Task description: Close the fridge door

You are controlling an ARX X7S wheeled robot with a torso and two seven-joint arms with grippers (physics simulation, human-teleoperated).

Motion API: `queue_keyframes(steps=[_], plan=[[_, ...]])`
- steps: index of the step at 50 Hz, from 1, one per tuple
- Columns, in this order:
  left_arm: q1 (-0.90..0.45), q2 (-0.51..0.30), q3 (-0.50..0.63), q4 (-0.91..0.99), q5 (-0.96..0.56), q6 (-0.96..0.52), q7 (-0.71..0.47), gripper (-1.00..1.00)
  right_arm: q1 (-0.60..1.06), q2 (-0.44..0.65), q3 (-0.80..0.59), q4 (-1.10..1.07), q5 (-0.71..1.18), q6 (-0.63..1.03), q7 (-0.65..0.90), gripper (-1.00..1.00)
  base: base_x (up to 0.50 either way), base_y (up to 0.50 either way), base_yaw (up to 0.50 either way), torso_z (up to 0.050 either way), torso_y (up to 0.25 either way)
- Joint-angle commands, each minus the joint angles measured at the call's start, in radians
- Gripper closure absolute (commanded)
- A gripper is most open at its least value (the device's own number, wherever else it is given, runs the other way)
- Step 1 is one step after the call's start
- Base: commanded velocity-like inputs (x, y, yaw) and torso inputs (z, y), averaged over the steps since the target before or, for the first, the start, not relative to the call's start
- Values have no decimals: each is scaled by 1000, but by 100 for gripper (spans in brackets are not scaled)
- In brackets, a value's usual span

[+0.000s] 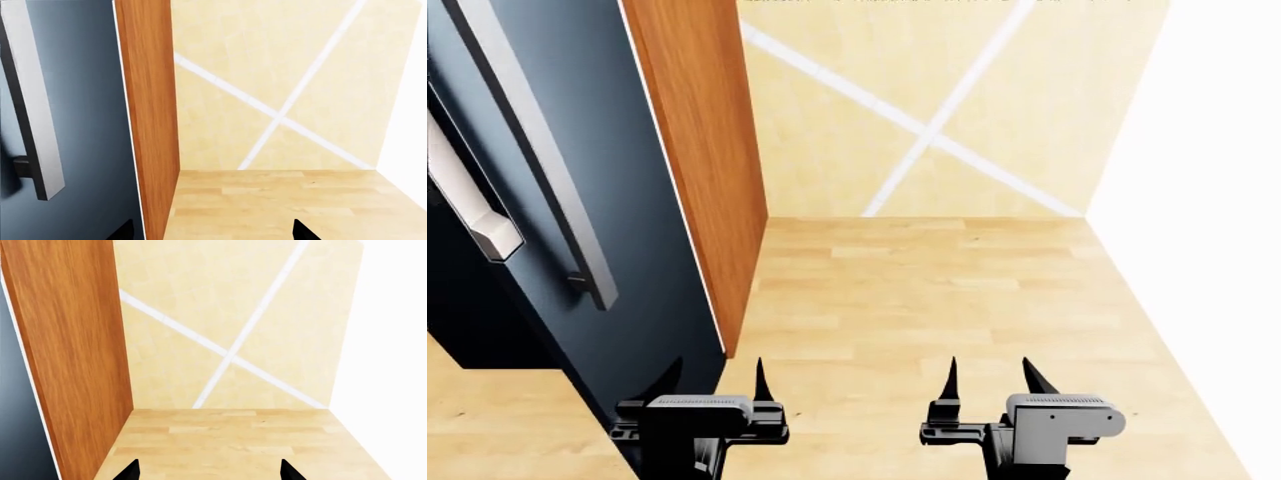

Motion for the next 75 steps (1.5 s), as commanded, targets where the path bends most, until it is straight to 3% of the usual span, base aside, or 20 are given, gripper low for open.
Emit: queue_keyframes(steps=[1,75], plan=[[-2,-14,18,-1,-14,1,-15,-100,-3,15,-19,-9,14,4,17,-100,418,0,0,0,0],[-10,-75,89,-5,-74,10,-85,-100,9,74,-91,-1,76,-1,87,-100,497,0,0,0,0]])
